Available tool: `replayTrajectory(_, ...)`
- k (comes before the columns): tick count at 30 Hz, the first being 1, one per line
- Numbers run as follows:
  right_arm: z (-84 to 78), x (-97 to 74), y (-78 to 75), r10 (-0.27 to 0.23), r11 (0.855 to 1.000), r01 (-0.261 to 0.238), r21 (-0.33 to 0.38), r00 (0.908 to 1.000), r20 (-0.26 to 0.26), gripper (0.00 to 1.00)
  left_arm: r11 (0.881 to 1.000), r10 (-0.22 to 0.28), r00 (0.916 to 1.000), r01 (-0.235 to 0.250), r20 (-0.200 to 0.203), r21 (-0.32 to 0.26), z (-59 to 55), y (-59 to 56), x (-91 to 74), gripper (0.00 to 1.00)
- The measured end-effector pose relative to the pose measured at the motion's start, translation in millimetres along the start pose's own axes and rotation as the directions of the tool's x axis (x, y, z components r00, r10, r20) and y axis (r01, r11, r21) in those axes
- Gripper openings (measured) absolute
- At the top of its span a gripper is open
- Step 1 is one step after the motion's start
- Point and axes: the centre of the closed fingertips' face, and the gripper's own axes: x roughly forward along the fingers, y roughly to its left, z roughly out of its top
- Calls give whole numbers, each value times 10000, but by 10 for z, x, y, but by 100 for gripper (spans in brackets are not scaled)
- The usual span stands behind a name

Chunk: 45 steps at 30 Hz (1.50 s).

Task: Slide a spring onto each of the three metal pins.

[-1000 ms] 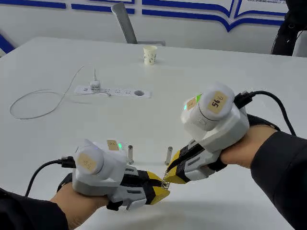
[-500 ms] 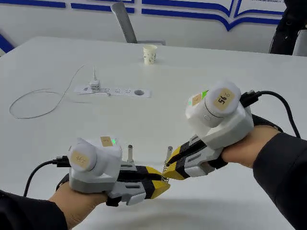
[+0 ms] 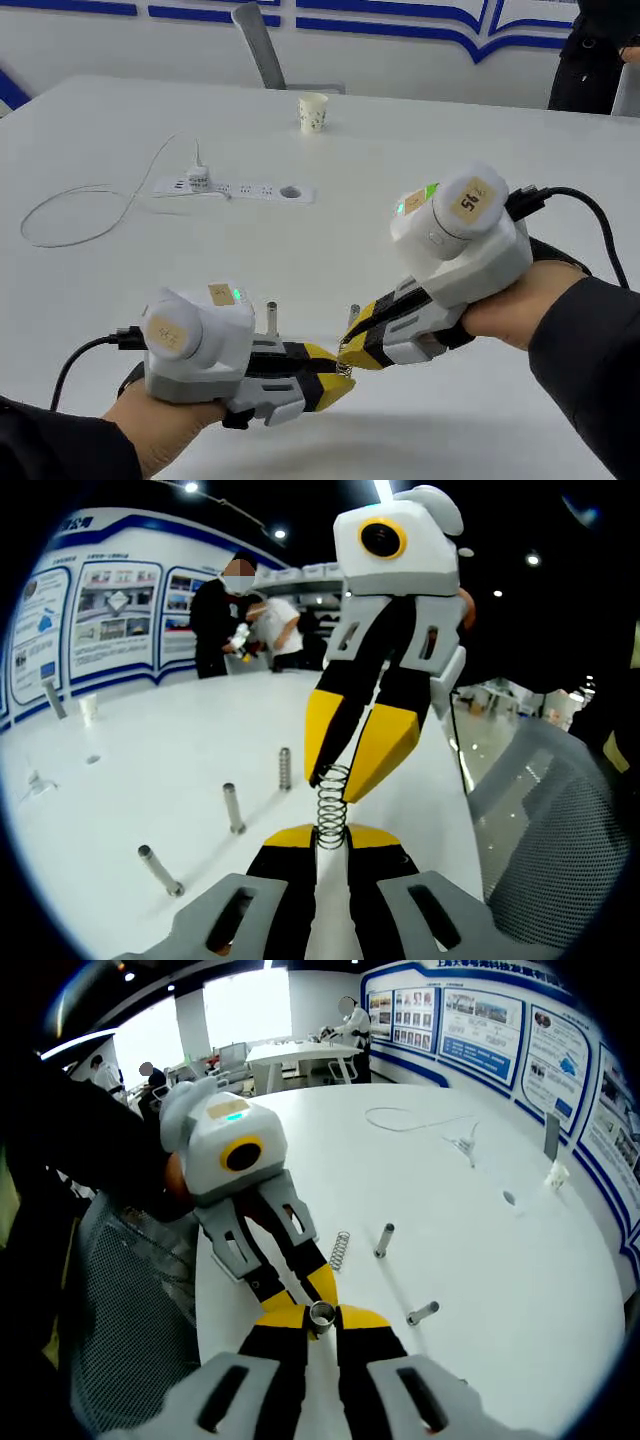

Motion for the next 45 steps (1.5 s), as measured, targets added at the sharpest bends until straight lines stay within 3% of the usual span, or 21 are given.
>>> replayTrajectory(6,22,-3,-11,-49,10000,49,-18,10000,60,11,9996,76,9999,-73,-86,284,18,8,-16,12)
replayTrajectory(16,34,-52,-81,-263,9997,263,-4,9996,140,11,9992,278,9996,-275,-100,284,53,62,-82,26)
replayTrajectory(24,28,-101,-162,-491,9988,490,76,9986,209,11,9981,545,9985,-542,-94,309,92,122,-214,36)
replayTrajectory(45,9,-206,-413,-1155,9930,1145,304,9927,357,12,9939,997,9947,-985,-237,498,94,191,-565,52)
